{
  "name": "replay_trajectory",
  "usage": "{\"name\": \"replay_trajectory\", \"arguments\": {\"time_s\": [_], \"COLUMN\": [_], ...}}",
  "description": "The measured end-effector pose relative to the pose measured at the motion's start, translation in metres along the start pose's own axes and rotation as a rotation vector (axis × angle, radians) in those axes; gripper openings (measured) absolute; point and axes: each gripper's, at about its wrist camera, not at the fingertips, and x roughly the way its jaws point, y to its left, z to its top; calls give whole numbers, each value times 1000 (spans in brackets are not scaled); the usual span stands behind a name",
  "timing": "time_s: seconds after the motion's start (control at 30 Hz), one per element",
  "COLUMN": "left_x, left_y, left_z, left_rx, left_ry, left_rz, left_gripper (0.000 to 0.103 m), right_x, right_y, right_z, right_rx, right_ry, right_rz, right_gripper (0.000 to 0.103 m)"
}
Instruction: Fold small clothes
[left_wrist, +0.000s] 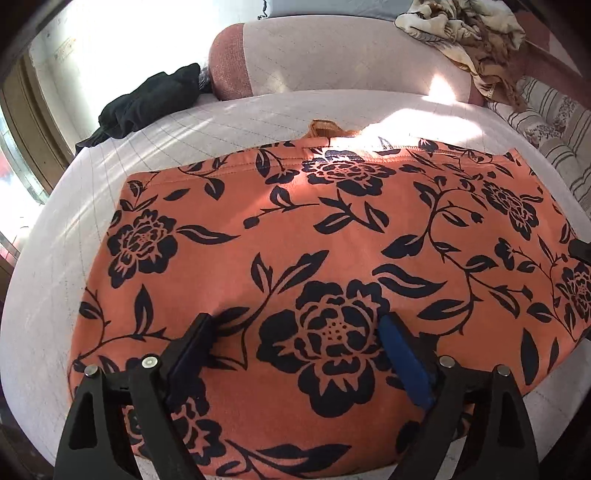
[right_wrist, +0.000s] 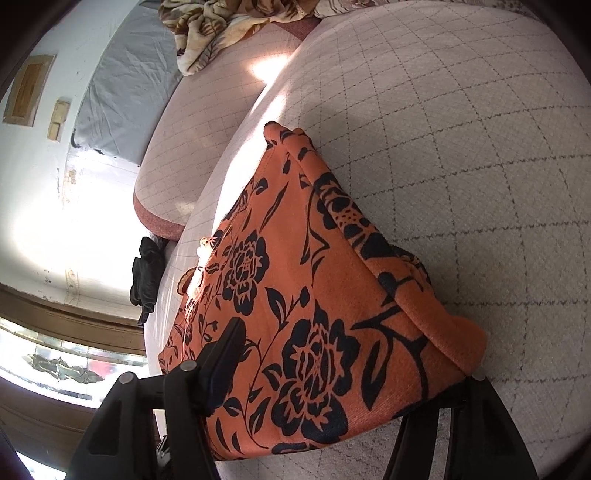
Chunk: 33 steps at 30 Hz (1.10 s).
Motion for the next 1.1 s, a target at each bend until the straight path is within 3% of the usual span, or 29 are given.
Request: {"name": "replay_trajectory", "arguments": {"time_s": [0.03, 0.1, 0.17, 0.2, 0.23, 0.27, 0.3, 0.33, 0.4, 0.47, 0.53, 0.63, 0.77, 0.83, 0.93, 1.0, 1.1], "left_x": [-5, -25, -34, -25, -3, 11, 6, 4, -11, -36, -64, -91, -95, -82, -63, -67, -67], "left_y": [4, 12, 12, 10, 6, 5, 7, 8, 23, 50, 87, 155, 240, 269, 295, 297, 294], "left_z": [3, 7, 7, 5, 1, -4, -6, -2, 5, 7, 4, -11, -48, -69, -84, -86, -84], "left_rx": [-30, -67, -43, -17, 18, 26, 25, 22, -52, -119, -199, -366, -583, -680, -799, -799, -774], "left_ry": [11, -58, -117, -87, 5, 27, -36, -7, 2, -64, -151, -228, -232, -189, -106, -142, -158], "left_rz": [-14, -42, -15, -14, -32, -37, -33, -47, -115, -142, -147, -97, 47, 104, 70, 71, 70], "left_gripper": [90, 90, 90, 90, 90, 94, 96, 95, 93, 93, 93, 93, 93, 93, 91, 91, 91], "right_x": [0, 0, 1, 2, 4, 5, 7, 9, 10, 5, -2, 0, 30, 64, 140, 140, 127], "right_y": [0, 0, 4, 6, 7, 7, 8, 9, 23, 55, 102, 181, 251, 261, 244, 249, 262], "right_z": [1, 2, 3, 3, 3, 3, 4, 5, 5, 1, -11, -56, -157, -211, -276, -292, -269], "right_rx": [13, 14, -3, -18, -31, -38, -43, -54, -123, -243, -398, -662, -962, -1076, -1180, -1252, -1147], "right_ry": [-3, -3, -5, -6, -6, -5, -2, 3, -1, -43, -98, -150, -130, -41, 209, 114, 153], "right_rz": [2, -10, -32, -51, -75, -98, -125, -144, -204, -273, -288, -284, -227, -213, -290, -333, -272], "right_gripper": [66, 66, 65, 59, 55, 42, 30, 28, 19, 18, 17, 16, 16, 16, 18, 18, 16]}}
